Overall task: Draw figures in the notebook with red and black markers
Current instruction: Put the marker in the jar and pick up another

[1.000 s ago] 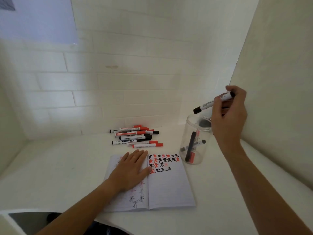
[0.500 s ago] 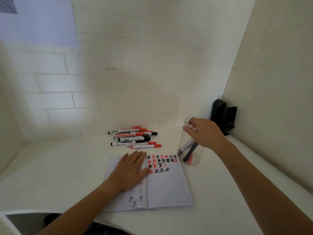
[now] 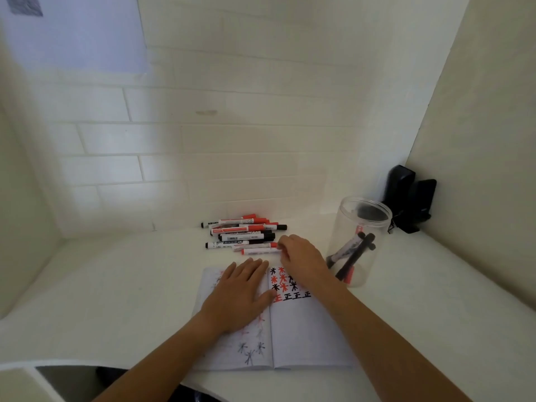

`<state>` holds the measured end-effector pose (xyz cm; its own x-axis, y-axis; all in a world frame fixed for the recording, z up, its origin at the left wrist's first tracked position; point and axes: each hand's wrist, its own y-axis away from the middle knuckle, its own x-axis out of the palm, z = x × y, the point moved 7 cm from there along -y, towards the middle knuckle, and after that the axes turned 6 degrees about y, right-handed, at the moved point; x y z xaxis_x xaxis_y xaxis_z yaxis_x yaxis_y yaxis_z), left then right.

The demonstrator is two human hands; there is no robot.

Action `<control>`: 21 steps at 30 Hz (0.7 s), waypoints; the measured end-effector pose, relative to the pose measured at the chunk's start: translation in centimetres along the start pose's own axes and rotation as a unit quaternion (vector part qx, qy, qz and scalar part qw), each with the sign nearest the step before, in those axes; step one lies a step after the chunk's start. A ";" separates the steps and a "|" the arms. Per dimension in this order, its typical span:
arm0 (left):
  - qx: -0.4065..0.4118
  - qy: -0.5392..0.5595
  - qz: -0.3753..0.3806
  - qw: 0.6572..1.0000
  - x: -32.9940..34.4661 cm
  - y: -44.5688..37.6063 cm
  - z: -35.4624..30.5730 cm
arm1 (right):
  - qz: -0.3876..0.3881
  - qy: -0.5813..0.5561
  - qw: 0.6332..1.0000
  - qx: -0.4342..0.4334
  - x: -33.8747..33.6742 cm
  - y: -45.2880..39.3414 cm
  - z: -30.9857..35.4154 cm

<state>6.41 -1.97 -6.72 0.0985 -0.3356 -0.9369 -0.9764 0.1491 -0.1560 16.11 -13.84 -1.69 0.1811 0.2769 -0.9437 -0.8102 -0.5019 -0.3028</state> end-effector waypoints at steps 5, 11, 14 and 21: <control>0.003 0.004 -0.002 1.000 0.0 0.1 0.1 | -0.029 0.000 0.999 0.024 2.1 -1.5 -0.6; 0.001 0.012 0.004 1.000 0.0 0.0 0.1 | 0.019 0.053 0.998 -0.016 1.6 -2.3 -0.2; 0.001 0.013 0.002 1.000 0.0 0.0 0.1 | 0.053 0.088 0.994 -0.037 0.8 -1.7 -0.2; 0.004 0.021 0.000 1.000 -0.1 0.1 0.2 | -0.066 -0.118 0.989 0.067 -4.7 2.4 -2.2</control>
<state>6.33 -1.73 -6.65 0.0899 -0.3743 -0.9229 -0.9751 0.1557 -0.1581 14.53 -18.13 1.70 0.1681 0.5248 -0.8345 -0.8574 -0.3399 -0.3864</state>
